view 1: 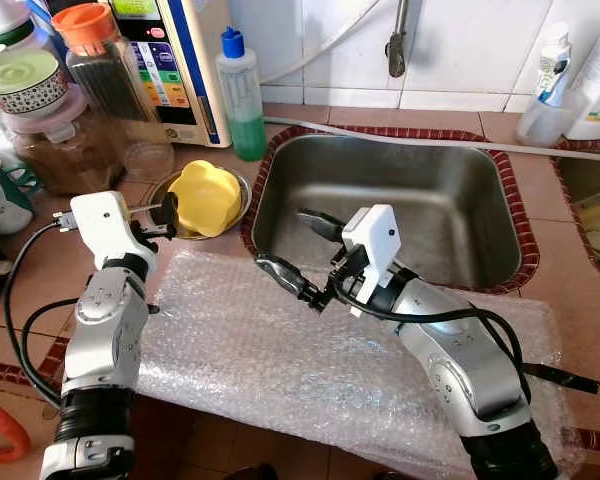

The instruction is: Kitchen organization

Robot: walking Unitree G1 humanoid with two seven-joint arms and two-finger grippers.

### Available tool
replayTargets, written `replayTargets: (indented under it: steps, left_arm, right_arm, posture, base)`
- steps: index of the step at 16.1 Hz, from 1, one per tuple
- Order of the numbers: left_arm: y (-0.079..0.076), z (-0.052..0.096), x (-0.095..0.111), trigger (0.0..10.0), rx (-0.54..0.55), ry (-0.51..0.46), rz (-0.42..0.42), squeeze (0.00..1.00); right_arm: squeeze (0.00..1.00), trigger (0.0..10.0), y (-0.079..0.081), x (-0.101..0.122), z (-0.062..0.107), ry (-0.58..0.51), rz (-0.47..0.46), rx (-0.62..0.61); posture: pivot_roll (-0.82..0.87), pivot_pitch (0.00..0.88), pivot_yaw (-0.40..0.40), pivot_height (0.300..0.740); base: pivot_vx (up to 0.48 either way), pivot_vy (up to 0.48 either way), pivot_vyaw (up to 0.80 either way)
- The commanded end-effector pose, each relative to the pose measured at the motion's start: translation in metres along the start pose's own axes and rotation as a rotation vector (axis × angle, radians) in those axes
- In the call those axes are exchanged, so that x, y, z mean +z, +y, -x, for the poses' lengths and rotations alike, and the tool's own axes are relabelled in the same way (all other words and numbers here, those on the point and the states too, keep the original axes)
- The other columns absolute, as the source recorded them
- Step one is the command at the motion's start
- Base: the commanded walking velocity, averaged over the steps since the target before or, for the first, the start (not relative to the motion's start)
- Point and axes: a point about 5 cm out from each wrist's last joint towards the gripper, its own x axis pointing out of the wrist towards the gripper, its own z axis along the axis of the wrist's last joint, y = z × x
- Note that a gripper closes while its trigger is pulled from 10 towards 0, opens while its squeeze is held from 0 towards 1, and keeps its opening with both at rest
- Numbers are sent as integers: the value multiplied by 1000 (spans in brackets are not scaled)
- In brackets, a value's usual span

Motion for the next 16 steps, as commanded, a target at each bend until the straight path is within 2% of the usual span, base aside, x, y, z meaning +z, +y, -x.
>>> replayTargets:
  steps: [1,5,11,12,13,14,16]
  left_arm:
    - [-3,-3,6,10000,-18,-8,15,0]
    - [-24,-8,7,10000,-114,10,29,0]
    - [-32,-8,-9,10000,-182,130,-10,0]
    - [-31,-8,-11,8157,-174,146,-28,0]
    - [-31,-8,-12,2392,-175,147,-18,0]
    - [-32,-8,-11,0,-177,148,-16,0]
    - [-30,-8,-11,0,-176,154,-19,0]
  right_arm:
    - [1000,10000,4,5,-2,-13,5,26]
    - [1000,10000,7,5,-1,-4,5,50]
    - [1000,10000,7,2,4,20,4,55]
    - [1000,10000,7,2,4,20,3,54]
    - [1000,10000,7,3,4,20,3,53]
    - [1000,10000,7,2,4,21,3,53]
    - [1000,10000,7,2,4,23,6,53]
  posture:
    - [-171,136,100,740]
    - [-176,133,104,740]
    - [-189,135,118,740]
    - [-190,136,120,740]
    - [-190,137,119,740]
    - [-190,137,118,740]
    - [-191,137,118,740]
  base:
    - [0,0,0]
    - [0,0,0]
    - [0,0,0]
    - [0,0,0]
    - [0,0,0]
    - [0,0,0]
    - [0,0,0]
